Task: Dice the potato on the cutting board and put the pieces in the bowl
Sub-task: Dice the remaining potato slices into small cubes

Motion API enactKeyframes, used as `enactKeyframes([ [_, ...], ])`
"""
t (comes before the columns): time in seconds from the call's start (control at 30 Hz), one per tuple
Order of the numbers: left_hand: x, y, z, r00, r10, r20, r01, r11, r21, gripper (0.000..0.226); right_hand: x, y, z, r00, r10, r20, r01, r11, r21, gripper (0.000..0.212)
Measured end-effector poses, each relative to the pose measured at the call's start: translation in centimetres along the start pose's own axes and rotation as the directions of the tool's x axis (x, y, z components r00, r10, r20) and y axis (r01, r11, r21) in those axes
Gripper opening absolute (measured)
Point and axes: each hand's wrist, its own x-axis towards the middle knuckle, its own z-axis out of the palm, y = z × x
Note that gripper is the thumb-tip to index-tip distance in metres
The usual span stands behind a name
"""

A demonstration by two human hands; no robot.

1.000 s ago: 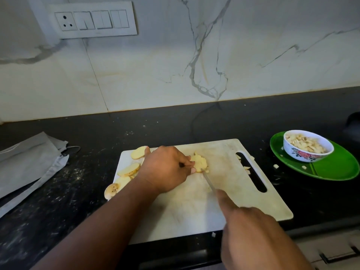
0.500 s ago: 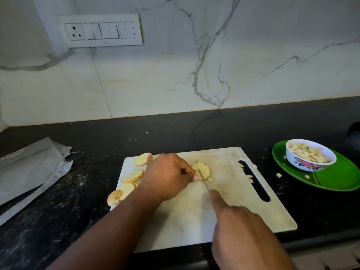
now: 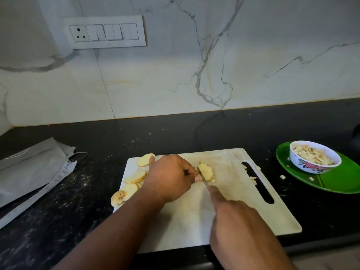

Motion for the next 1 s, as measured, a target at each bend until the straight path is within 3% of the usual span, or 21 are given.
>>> enactKeyframes([
  [0.07, 0.1, -0.1, -0.1, 1.0, -0.002, -0.004, 0.002, 1.0, -0.014, 0.009, -1.6, 0.2, 0.0, 0.997, -0.011, 0.079, 0.021, 0.992, -0.126, 0.082],
  [0.17, 0.4, -0.3, 0.2, 1.0, -0.017, 0.019, 0.018, 0.999, -0.043, 0.009, -3.3, 0.2, -1.0, 0.999, -0.035, 0.027, 0.039, 0.984, -0.175, 0.071],
  [0.23, 0.3, -0.3, 0.2, 1.0, -0.022, 0.022, 0.023, 0.997, -0.072, 0.004, -3.2, 1.0, -1.4, 0.996, -0.067, -0.054, 0.065, 0.997, -0.046, 0.076],
  [0.27, 0.3, -0.2, 0.2, 0.999, -0.025, 0.023, 0.027, 0.995, -0.095, 0.001, -2.9, 1.1, -1.7, 0.999, -0.046, 0.008, 0.046, 0.999, -0.009, 0.077],
  [0.3, 0.2, -0.1, 0.2, 0.999, -0.035, 0.022, 0.037, 0.992, -0.119, 0.005, -2.2, 0.9, -2.3, 0.998, -0.044, 0.043, 0.044, 0.999, -0.01, 0.079],
  [0.5, -0.2, 0.3, -0.1, 1.0, -0.027, -0.009, 0.025, 0.992, -0.127, 0.01, 0.9, -0.8, -1.2, 0.993, -0.032, -0.115, 0.032, 0.999, 0.003, 0.065],
  [0.67, 0.1, 0.1, 0.0, 0.999, -0.033, -0.017, 0.031, 0.995, -0.098, 0.011, 0.8, -0.6, -0.4, 0.999, -0.014, -0.044, 0.014, 1.0, 0.012, 0.067],
  [0.87, 0.2, 0.0, 0.2, 0.999, -0.047, -0.023, 0.045, 0.997, -0.064, 0.003, -2.5, 0.3, -1.4, 0.981, 0.033, 0.192, -0.021, 0.998, -0.067, 0.08],
  [1.0, -0.3, 0.2, -0.2, 0.999, -0.028, 0.023, 0.028, 1.0, 0.0, 0.01, -4.5, 1.0, -3.7, 0.988, 0.037, 0.147, -0.017, 0.991, -0.132, 0.069],
])
